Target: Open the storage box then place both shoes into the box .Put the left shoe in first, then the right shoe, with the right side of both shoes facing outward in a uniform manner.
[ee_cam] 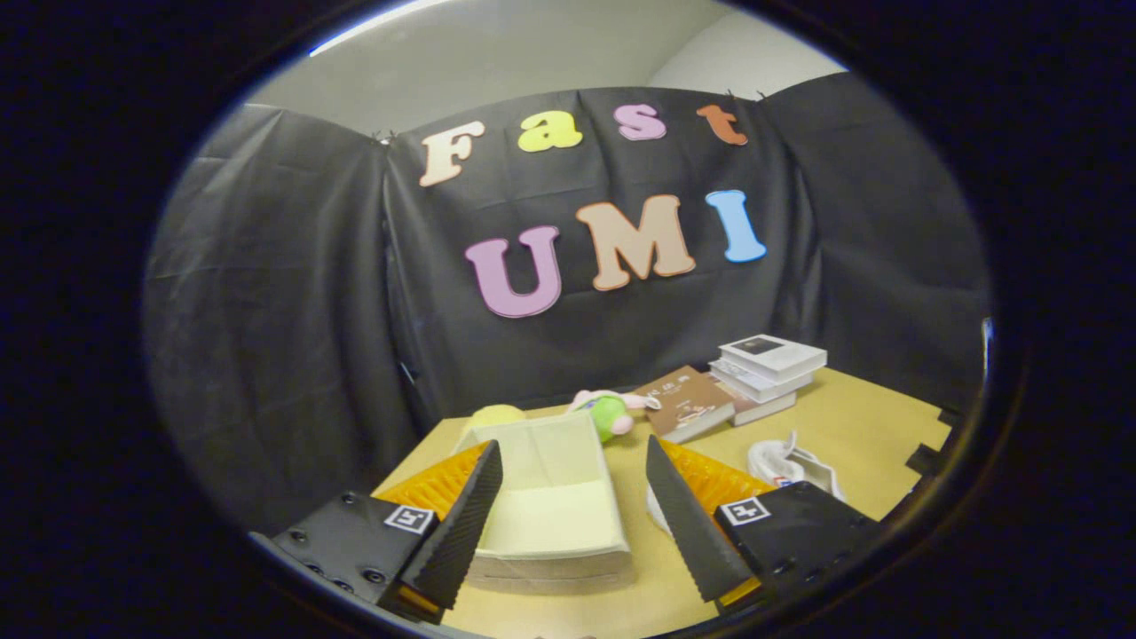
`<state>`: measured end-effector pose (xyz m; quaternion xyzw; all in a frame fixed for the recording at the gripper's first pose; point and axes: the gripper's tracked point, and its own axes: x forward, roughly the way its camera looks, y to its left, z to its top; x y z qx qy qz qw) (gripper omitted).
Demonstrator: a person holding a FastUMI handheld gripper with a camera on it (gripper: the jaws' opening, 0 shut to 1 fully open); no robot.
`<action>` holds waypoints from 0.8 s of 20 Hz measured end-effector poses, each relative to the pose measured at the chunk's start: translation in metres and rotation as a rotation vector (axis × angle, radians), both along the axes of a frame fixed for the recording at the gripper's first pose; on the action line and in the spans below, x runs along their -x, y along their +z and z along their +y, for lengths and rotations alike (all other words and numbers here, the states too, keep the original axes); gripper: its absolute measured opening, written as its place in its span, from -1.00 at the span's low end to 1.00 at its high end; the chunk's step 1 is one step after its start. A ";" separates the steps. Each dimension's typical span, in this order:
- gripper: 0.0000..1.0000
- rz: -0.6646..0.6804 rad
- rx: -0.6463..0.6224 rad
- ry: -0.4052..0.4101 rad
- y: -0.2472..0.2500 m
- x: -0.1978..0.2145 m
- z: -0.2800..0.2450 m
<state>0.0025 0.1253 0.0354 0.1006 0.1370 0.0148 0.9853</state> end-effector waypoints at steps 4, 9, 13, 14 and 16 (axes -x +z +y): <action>1.00 0.106 0.037 -0.094 -0.023 -0.010 -0.048; 1.00 0.361 0.133 -0.164 -0.085 -0.006 -0.095; 1.00 0.482 0.163 -0.143 -0.117 -0.016 -0.103; 0.98 0.508 0.171 -0.138 -0.124 -0.019 -0.104; 0.94 0.566 0.200 -0.131 -0.138 -0.016 -0.112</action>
